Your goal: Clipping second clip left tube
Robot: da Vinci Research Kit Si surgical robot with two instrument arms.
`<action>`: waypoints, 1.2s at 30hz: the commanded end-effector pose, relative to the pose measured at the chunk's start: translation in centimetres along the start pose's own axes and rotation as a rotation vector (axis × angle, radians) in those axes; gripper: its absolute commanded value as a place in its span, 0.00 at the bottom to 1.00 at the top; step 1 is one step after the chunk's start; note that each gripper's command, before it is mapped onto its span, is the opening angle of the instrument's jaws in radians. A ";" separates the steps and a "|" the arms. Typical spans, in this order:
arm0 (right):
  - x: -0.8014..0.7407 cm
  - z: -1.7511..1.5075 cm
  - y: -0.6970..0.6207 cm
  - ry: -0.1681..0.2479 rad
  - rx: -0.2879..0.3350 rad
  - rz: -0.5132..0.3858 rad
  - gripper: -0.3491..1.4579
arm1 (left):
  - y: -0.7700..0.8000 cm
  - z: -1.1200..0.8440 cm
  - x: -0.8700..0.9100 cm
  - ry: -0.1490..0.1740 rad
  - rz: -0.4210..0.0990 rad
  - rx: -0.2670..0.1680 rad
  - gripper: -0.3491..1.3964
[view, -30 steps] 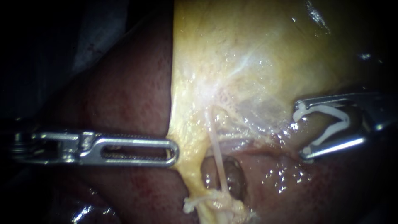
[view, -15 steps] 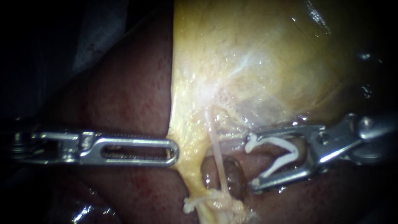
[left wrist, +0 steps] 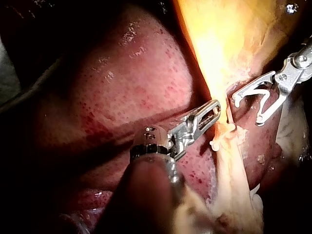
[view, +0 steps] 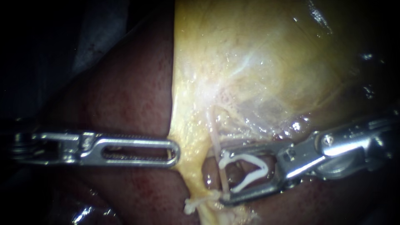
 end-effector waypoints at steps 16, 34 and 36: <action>-0.26 0.37 0.09 -0.013 0.030 0.028 0.50 | -0.01 0.00 0.00 -0.001 -0.001 0.000 0.11; -0.29 0.66 0.20 -0.018 0.040 0.031 0.49 | -0.03 0.01 0.00 -0.001 -0.001 -0.001 0.11; -0.28 0.71 0.20 -0.018 0.042 0.030 0.49 | -0.03 0.01 0.00 -0.001 -0.001 -0.001 0.11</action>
